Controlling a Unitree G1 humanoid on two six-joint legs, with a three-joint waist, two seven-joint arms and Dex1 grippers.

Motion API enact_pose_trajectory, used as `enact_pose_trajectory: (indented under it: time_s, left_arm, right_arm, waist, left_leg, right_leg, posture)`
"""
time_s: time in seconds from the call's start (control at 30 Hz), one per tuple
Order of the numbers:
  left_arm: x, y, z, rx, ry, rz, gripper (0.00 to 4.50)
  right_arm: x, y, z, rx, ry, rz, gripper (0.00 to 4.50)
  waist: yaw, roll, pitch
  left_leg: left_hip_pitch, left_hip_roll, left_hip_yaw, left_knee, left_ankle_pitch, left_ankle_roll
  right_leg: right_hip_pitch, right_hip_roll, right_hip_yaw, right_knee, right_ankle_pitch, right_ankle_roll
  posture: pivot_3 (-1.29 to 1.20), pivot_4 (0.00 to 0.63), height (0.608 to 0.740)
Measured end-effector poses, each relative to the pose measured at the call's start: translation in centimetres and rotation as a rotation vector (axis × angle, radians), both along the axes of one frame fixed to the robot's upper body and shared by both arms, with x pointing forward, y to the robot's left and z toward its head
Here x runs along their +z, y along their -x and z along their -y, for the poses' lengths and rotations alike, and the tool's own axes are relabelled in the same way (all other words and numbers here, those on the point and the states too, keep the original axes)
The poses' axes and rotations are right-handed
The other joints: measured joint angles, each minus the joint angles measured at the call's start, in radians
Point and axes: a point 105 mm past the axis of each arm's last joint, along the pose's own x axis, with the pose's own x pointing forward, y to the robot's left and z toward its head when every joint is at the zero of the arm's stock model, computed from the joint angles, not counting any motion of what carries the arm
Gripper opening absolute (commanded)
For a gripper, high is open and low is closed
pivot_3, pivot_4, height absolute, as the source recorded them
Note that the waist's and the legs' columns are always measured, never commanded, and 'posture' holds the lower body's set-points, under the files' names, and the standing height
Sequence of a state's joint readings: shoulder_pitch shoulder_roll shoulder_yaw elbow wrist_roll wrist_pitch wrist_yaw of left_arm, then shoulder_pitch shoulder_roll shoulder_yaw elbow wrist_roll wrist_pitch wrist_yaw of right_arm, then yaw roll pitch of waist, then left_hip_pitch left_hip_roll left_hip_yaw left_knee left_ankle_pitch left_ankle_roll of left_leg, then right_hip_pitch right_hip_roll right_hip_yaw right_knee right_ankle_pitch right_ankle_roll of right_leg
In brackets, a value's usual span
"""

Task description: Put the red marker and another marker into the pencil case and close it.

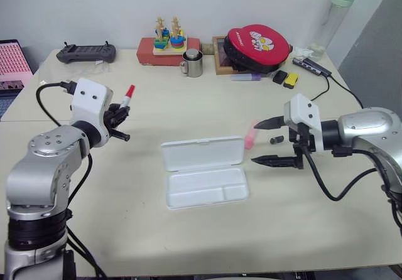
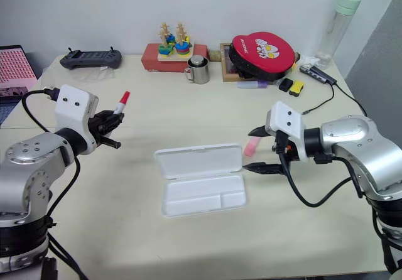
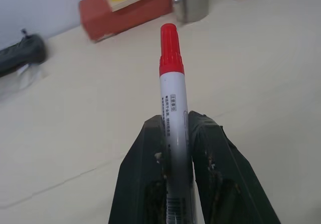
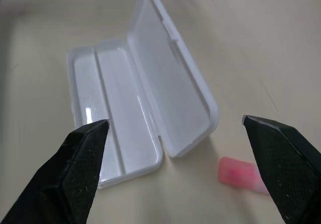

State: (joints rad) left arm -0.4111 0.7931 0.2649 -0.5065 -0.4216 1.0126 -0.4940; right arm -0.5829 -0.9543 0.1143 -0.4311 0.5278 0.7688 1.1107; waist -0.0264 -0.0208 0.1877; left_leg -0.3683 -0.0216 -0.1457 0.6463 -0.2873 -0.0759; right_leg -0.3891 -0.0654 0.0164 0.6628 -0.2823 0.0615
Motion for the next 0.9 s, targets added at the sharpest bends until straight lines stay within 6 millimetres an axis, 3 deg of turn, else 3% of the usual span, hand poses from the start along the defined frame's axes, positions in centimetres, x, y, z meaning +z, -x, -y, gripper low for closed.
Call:
enact_pose_trajectory:
  time_s: [0.13,0.27,0.33,0.47,0.57,0.67,0.9]
  left_arm:
    - [2.0,1.8,4.3,-0.261,-0.028,0.028,0.42]
    - [1.9,4.5,8.4,-0.536,-0.044,-0.025,0.42]
    - [1.7,5.5,9.3,-0.617,-0.038,-0.058,0.42]
    - [0.8,6.5,9.7,-0.692,-0.052,-0.134,0.42]
    - [-2.3,7.0,9.6,-0.728,-0.081,-0.250,0.42]
    - [-5.0,6.8,9.5,-0.739,-0.109,-0.315,0.42]
    - [-8.0,5.2,10.3,-0.767,-0.200,-0.275,0.42]
  right_arm:
    - [-0.5,0.4,0.1,0.024,0.013,-0.018,4.50]
    - [-0.8,0.6,0.4,0.036,0.047,-0.010,4.50]
    - [-1.4,0.7,0.8,0.035,0.068,-0.016,4.50]
    - [-1.6,0.7,0.8,0.045,0.073,-0.020,4.50]
    - [-1.7,0.6,0.9,0.041,0.077,-0.017,4.50]
    - [-1.7,0.6,1.0,0.037,0.078,-0.018,4.50]
    - [-1.7,0.4,1.1,0.026,0.084,-0.016,4.50]
  waist:
    - [-0.003,0.000,0.000]
    - [-0.005,0.000,0.000]
    - [-0.007,0.000,0.000]
    - [-0.007,0.000,0.000]
    - [-0.006,0.000,0.000]
    - [-0.004,0.000,0.000]
    - [-0.003,0.000,0.000]
  left_leg:
    - [0.001,0.000,0.001,0.000,0.000,0.000]
    - [0.001,0.000,0.002,0.000,0.000,0.000]
    - [0.001,0.001,0.002,0.000,0.000,0.000]
    - [0.002,0.001,0.002,0.000,-0.001,0.002]
    - [0.003,0.001,0.003,0.000,-0.001,0.003]
    - [0.002,0.001,0.003,0.000,-0.002,0.003]
    - [0.002,0.001,0.003,0.000,-0.002,0.004]
  right_leg:
    - [0.000,0.000,0.001,0.001,0.000,0.000]
    - [0.000,0.001,0.001,0.001,0.000,0.000]
    - [0.000,0.001,0.001,0.001,0.000,0.000]
    - [0.000,0.002,0.002,0.001,0.000,0.000]
    - [0.001,0.002,0.003,0.001,0.000,0.000]
    - [0.001,0.002,0.003,0.001,0.000,0.000]
    - [0.001,0.002,0.003,0.001,0.000,0.000]
  posture:
    - [0.00,0.150,0.740]
    - [0.00,0.150,0.740]
    - [0.00,0.150,0.740]
    - [0.00,0.150,0.740]
    - [0.00,0.150,0.740]
    - [0.00,0.150,0.740]
    - [0.00,0.150,0.740]
